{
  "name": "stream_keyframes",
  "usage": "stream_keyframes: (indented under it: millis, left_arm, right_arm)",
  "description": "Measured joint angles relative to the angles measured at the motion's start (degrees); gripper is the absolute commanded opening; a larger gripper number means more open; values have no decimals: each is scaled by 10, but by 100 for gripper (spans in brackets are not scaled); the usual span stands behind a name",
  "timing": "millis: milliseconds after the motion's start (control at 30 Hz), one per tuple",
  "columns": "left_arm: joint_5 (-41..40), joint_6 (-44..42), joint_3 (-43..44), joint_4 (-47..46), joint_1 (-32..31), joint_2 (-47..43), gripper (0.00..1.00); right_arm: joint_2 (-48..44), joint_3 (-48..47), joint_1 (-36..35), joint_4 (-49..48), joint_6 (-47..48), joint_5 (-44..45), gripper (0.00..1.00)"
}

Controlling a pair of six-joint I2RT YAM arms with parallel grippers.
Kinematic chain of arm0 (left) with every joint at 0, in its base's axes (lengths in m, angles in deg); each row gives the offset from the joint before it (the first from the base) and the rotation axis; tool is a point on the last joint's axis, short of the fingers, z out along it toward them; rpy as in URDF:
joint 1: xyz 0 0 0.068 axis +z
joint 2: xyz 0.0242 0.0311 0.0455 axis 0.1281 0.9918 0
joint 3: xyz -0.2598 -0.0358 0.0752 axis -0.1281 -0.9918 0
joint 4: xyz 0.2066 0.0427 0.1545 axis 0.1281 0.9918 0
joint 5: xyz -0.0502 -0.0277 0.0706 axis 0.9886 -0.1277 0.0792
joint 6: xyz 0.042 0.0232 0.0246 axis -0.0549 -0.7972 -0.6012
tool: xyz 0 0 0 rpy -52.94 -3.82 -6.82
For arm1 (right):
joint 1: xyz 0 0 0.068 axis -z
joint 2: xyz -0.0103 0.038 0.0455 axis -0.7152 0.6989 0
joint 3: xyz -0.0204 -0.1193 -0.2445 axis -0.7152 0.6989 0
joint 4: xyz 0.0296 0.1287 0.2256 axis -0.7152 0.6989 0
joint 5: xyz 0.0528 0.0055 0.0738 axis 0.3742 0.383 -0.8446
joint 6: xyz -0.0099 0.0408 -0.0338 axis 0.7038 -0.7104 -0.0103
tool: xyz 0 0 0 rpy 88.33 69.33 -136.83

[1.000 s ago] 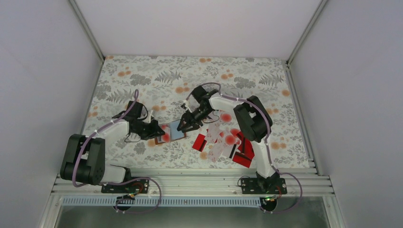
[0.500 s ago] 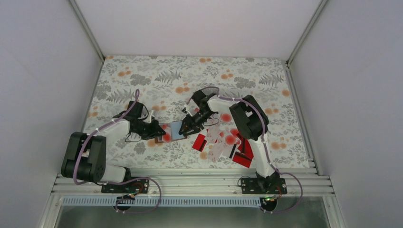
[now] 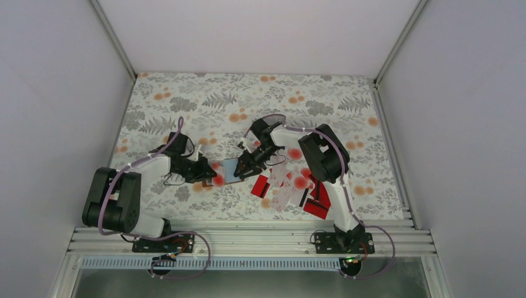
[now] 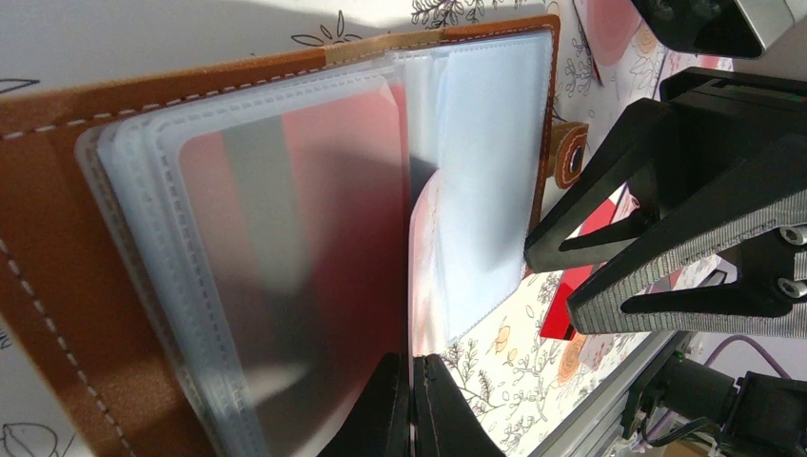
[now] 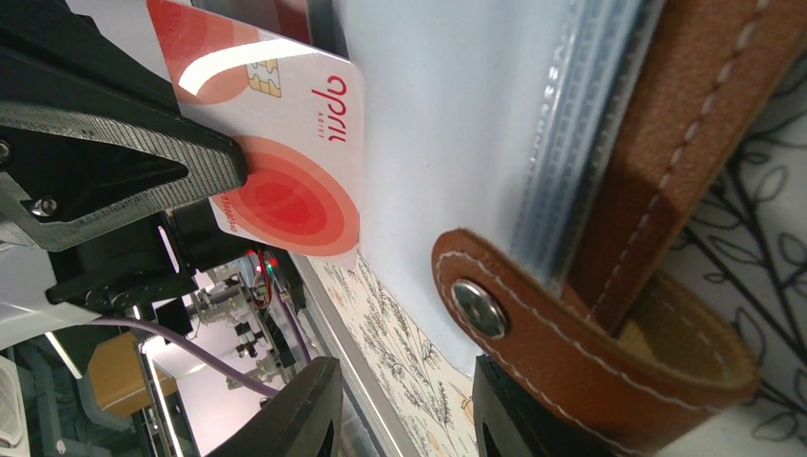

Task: Put the credit cards into the card holder

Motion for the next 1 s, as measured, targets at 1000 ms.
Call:
stream_keyframes:
  millis: [1000]
  left_arm:
    - [10,-6,12,-34,0,38,2]
  right_arm:
    - [0,16,3,-19,3,-14,35]
